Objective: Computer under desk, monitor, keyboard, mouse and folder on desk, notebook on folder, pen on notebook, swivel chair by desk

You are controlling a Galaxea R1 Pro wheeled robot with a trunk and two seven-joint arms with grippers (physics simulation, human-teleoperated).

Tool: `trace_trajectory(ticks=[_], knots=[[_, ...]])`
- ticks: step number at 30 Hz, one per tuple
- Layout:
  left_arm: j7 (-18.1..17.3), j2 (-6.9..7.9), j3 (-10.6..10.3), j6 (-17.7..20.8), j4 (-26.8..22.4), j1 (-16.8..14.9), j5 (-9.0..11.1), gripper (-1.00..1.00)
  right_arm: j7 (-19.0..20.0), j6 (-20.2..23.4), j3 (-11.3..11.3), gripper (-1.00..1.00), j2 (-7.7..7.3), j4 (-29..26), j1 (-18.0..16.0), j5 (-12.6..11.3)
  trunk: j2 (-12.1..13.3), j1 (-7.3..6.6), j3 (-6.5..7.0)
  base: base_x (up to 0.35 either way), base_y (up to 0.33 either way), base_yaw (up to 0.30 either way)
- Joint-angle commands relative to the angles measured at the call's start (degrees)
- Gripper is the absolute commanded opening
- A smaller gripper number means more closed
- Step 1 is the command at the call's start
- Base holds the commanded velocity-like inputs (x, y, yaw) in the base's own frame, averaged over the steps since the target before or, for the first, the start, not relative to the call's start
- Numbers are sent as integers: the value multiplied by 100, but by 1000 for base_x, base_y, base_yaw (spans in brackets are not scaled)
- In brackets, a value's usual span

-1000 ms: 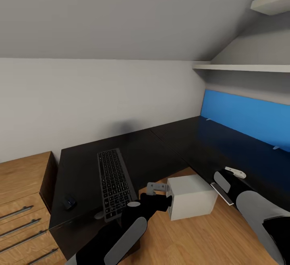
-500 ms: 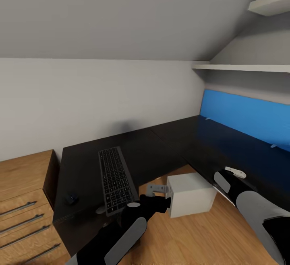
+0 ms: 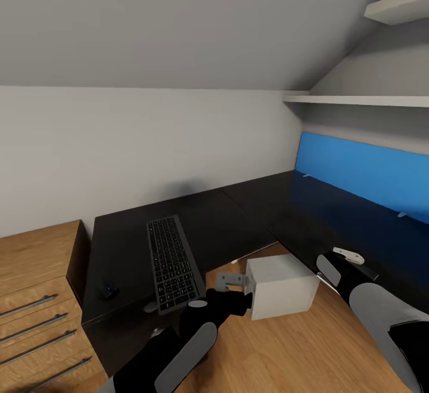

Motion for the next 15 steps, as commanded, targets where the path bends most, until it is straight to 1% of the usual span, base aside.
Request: trace_trajectory(ticks=[1, 4, 9, 15], knots=[[57, 0, -8, 3, -10, -7, 53, 100, -26, 108, 32, 100, -7, 14, 3, -96, -3, 0, -8, -2, 0, 0], [59, 0, -11, 3, -9, -7, 53, 100, -26, 107, 33, 100, -7, 14, 3, -96, -3, 0, -8, -86, 0, 0], [58, 0, -13, 3, -10, -7, 53, 100, -26, 107, 34, 100, -7, 14, 3, -96, -3, 0, -8, -229, 0, 0], [58, 0, -16, 3, -11, -7, 53, 100, -26, 107, 34, 100, -7, 14, 3, -96, -3, 0, -8, -69, 0, 0]])
